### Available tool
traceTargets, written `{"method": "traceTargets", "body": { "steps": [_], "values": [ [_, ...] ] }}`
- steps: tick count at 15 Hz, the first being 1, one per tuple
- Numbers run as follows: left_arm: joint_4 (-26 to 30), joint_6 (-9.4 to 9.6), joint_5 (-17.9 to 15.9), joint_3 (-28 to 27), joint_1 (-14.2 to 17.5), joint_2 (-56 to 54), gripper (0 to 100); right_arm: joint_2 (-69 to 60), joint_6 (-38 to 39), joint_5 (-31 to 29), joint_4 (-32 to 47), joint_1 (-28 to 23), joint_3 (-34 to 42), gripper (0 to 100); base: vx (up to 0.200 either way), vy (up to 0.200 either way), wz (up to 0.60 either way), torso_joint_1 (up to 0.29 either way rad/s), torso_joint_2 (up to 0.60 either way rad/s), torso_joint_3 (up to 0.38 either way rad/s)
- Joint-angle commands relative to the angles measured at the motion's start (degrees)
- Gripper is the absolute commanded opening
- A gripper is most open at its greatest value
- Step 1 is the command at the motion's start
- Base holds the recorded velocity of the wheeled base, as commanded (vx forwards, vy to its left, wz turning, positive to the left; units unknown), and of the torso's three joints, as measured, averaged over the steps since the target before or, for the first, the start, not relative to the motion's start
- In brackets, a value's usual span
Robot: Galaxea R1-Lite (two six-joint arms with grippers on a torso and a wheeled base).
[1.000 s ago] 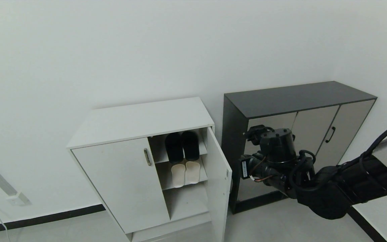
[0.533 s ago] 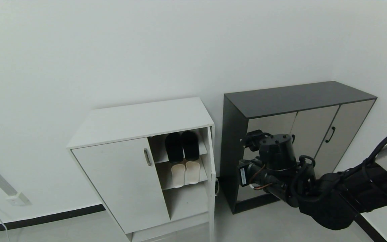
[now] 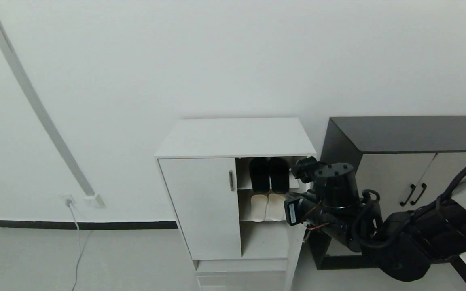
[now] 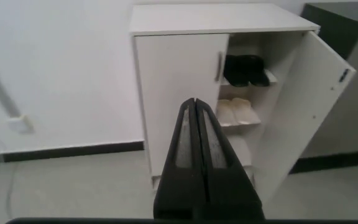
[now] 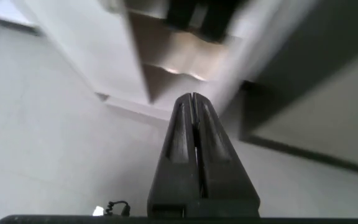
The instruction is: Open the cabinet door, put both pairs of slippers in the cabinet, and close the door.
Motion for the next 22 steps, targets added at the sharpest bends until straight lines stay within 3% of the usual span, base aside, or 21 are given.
{"method": "traceTargets", "body": {
  "steps": [1,6,8,14,17,18,22],
  "values": [
    [0.06,-0.02,-0.02,0.01,-0.05,0.07,0,0.13,-1.67,-0.43,0.06,-0.55,0.36,0,0.0,0.0,0.0,0.0,0.0,0.0],
    [-0.02,-0.02,-0.02,0.01,-0.05,0.07,0,0.92,-3.87,-2.46,0.06,-4.51,1.15,0,0.0,0.0,0.0,0.0,0.0,0.0],
    [0.06,-0.02,-0.02,0.01,-0.05,0.07,0,4.7,-6.6,-8.7,-0.29,-7.23,0.62,0,0.0,0.0,0.0,0.0,0.0,0.0],
    [-0.02,-0.02,-0.02,0.01,-0.05,0.07,0,8.65,-7.65,-10.19,-0.38,-8.64,0.62,0,0.0,0.0,0.0,0.0,0.0,0.0],
    [0.06,-0.02,-0.02,0.01,-0.05,0.07,0,9.53,-6.42,-8.26,-2.4,-8.03,-0.52,0,0.0,0.0,0.0,0.0,0.0,0.0],
    [0.06,-0.02,-0.11,0.01,-0.05,0.07,0,9.27,-3.08,-4.21,-4.51,-6.97,-0.7,0,0.0,0.0,0.0,0.0,0.0,0.0],
    [-0.02,-0.02,-0.11,0.01,-0.05,0.07,0,9.18,0.17,0.09,-8.47,-6.71,0.45,0,0.0,0.0,0.0,0.0,0.0,0.0]
  ]
}}
